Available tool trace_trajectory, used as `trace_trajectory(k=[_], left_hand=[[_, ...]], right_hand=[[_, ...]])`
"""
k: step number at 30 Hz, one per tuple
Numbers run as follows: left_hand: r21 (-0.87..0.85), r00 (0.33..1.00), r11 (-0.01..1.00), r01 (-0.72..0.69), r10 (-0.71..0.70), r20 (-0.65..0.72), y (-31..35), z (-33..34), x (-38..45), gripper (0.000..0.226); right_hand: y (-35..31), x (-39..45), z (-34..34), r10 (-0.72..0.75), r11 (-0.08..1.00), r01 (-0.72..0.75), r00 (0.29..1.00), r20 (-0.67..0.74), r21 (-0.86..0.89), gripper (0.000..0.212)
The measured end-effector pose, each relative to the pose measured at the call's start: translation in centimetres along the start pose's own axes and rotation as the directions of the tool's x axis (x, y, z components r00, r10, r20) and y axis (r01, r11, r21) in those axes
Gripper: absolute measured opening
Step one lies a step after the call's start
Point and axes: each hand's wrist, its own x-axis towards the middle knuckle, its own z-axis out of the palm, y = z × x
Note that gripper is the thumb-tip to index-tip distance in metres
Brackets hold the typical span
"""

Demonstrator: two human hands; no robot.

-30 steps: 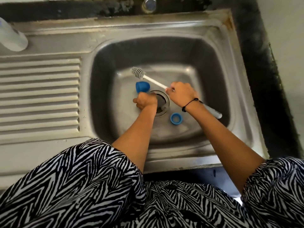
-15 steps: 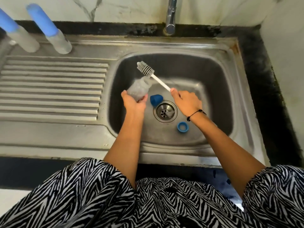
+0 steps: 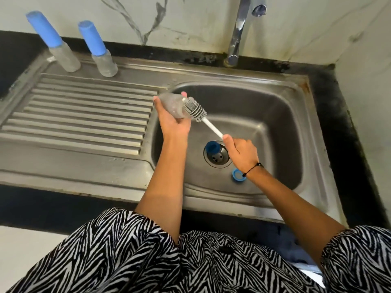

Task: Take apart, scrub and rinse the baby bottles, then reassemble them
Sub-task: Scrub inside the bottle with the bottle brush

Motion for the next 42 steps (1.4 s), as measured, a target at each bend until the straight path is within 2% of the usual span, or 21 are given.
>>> trace_trajectory(k=[5, 10, 15, 17, 20, 23, 26, 30, 32, 34, 36, 39, 42], left_hand=[[-0.107, 0.998, 0.994, 0.027, -0.022, 0.053, 0.5, 0.2, -0.3, 0.046], [-0.162, 0.999, 0.987, 0.018, -0.014, 0.031, -0.1, -0.4, -0.3, 0.052], [-0.278, 0.999, 0.960, 0.031, -0.021, 0.040, -0.2, 0.2, -1.0, 0.052], [-0.217, 0.998, 0.976, 0.013, -0.001, 0.056, 0.0, 0.4, -1.1, 0.053], [0.038, 0.996, 0.999, -0.018, 0.015, 0.083, 0.1, 0.5, -0.9, 0.056], [0.308, 0.982, 0.950, -0.052, -0.007, 0.190, 0.0, 0.6, -1.3, 0.059], [0.414, 0.959, 0.904, -0.106, -0.017, 0.282, 0.3, 1.0, -2.0, 0.070], [0.478, 0.926, 0.833, -0.277, 0.099, 0.364, 1.7, 1.1, -2.2, 0.106], [0.496, 0.913, 0.796, -0.348, 0.166, 0.373, 2.1, 0.9, -2.3, 0.100], [0.474, 0.900, 0.797, -0.374, 0.187, 0.395, 2.4, 0.9, -2.7, 0.074], [0.443, 0.900, 0.824, -0.354, 0.171, 0.401, 2.8, 0.7, -2.8, 0.053], [0.355, 0.900, 0.903, -0.242, 0.073, 0.429, 3.1, -0.3, -2.4, 0.056], [0.266, 0.869, 0.959, -0.100, -0.046, 0.493, 3.4, -1.1, -2.3, 0.061]], right_hand=[[0.0, -0.4, 0.9, -0.037, 0.999, 0.037, 0.999, 0.035, -0.013, 0.054], [0.1, -0.1, 0.6, -0.003, 1.000, 0.004, 0.996, 0.086, -0.007, 0.058], [0.6, -0.5, 0.7, 0.016, 0.998, -0.023, 0.995, 0.102, 0.067, 0.074], [0.8, -0.7, 0.5, 0.017, 0.999, -0.021, 0.993, 0.114, 0.031, 0.066], [0.6, -0.8, -0.2, 0.032, 0.998, -0.026, 0.992, 0.118, -0.051, 0.055], [0.4, -1.0, -0.6, 0.025, 0.998, -0.019, 0.993, 0.117, -0.054, 0.055], [0.0, -0.8, -0.3, -0.010, 1.000, 0.011, 0.993, 0.118, -0.008, 0.056], [-2.1, -0.3, -0.2, -0.030, 0.997, 0.017, 0.984, 0.178, 0.073, 0.061], [-3.4, -0.4, -0.6, -0.052, 0.994, 0.028, 0.973, 0.223, 0.110, 0.060], [-4.3, -0.5, -1.1, -0.071, 0.991, 0.040, 0.965, 0.253, 0.124, 0.059], [-4.7, -0.5, -1.1, -0.079, 0.989, 0.041, 0.959, 0.273, 0.140, 0.058], [-4.7, -0.7, -0.8, -0.084, 0.983, 0.022, 0.939, 0.334, 0.183, 0.059], [-4.3, -1.0, -0.1, -0.048, 0.971, -0.058, 0.903, 0.426, 0.234, 0.059]])
